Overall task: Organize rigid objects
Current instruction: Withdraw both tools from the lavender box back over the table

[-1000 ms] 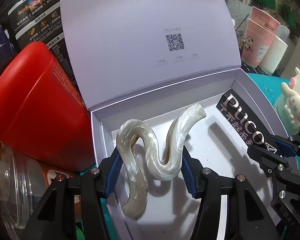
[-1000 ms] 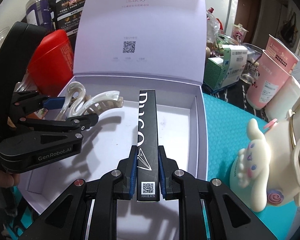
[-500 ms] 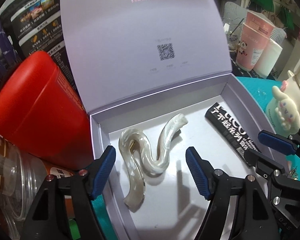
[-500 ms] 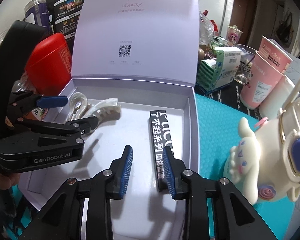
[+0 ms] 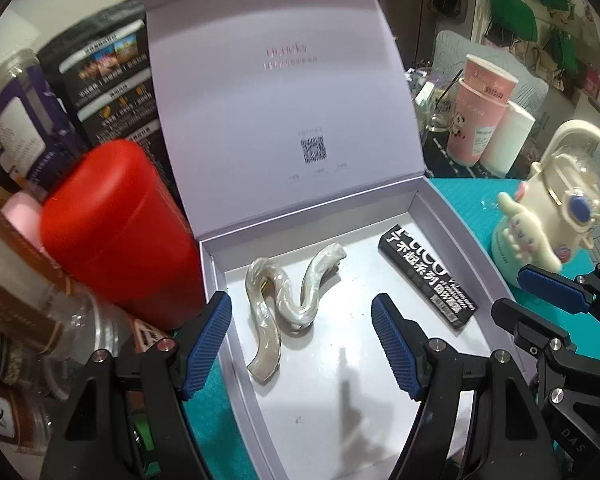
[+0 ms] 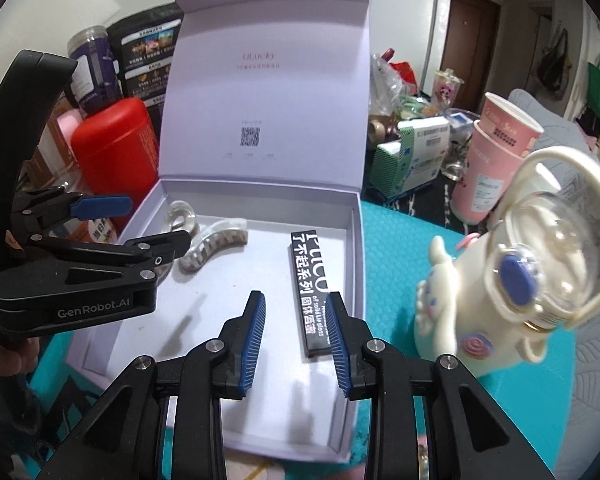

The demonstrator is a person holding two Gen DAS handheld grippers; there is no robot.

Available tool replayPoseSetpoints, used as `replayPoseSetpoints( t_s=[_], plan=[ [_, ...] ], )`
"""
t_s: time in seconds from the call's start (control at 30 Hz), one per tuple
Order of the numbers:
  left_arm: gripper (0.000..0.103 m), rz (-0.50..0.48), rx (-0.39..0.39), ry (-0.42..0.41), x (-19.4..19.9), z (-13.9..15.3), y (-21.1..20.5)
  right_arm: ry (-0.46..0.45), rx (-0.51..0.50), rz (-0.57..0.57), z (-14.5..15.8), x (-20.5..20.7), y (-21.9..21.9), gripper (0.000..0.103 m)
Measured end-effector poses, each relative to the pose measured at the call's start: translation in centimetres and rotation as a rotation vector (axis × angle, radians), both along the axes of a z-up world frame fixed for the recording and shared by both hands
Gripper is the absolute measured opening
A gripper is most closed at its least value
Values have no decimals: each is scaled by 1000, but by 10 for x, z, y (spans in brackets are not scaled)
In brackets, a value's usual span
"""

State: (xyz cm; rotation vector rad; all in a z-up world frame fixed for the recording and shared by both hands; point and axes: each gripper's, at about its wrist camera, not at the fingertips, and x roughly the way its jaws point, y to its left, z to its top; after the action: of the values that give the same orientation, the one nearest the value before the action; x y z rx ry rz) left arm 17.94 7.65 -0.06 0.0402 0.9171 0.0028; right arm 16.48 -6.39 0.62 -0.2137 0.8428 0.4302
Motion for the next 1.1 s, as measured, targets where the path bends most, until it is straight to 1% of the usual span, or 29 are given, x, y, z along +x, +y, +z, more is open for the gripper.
replayPoseSetpoints(
  t_s=[0.27, 0.63, 0.9, 0.97, 1.1],
  plan=[
    [72, -8, -4, -52, -24, 27, -1, -52, 10, -15, 25, -24, -8, 31],
    [72, -19, -3, -120, -62, 53, -7, -115, 24, -39, 51, -63, -18, 31],
    [72, -25, -5, -163, -94, 67, -10, -153, 30, -56, 63, -94, -25, 31],
    [72, -29, -1, -169, -101, 69, -12, -163, 31, -61, 65, -103, -27, 39],
    [72, -35, -4, -184, -117, 73, -14, -182, 40, -72, 70, -118, -32, 40]
  ],
)
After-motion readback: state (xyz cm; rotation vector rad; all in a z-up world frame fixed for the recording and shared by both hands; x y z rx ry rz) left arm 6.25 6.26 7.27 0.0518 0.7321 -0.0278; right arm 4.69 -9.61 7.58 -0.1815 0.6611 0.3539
